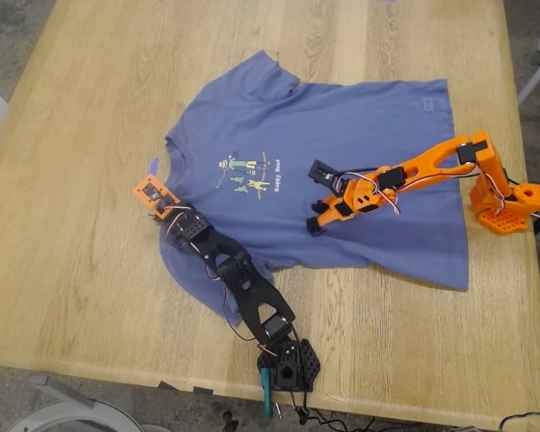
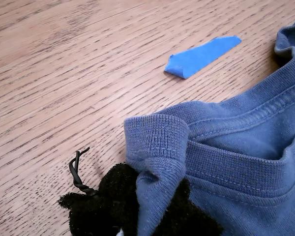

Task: Fold a T-shirt

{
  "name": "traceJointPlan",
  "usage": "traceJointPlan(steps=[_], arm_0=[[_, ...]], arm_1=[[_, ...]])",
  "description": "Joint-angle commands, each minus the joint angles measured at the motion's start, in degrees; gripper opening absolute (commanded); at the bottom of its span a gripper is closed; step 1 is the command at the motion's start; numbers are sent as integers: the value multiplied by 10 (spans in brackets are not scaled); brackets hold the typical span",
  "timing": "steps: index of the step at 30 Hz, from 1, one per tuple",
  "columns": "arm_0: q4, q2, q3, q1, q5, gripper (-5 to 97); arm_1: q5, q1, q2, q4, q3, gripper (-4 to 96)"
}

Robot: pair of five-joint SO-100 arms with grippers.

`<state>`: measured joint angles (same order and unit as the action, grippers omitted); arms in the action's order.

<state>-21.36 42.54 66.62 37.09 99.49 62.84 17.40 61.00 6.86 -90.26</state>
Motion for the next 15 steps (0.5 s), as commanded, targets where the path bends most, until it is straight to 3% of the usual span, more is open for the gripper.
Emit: traceJointPlan(steps=[1, 15], arm_0=[[-13, 6, -1, -45, 7, -1], [-59, 69, 9, -37, 5, -1]], arm_1=[[-6, 33, -12, 12, 20, 299], [-39, 97, -80, 141, 134, 299]])
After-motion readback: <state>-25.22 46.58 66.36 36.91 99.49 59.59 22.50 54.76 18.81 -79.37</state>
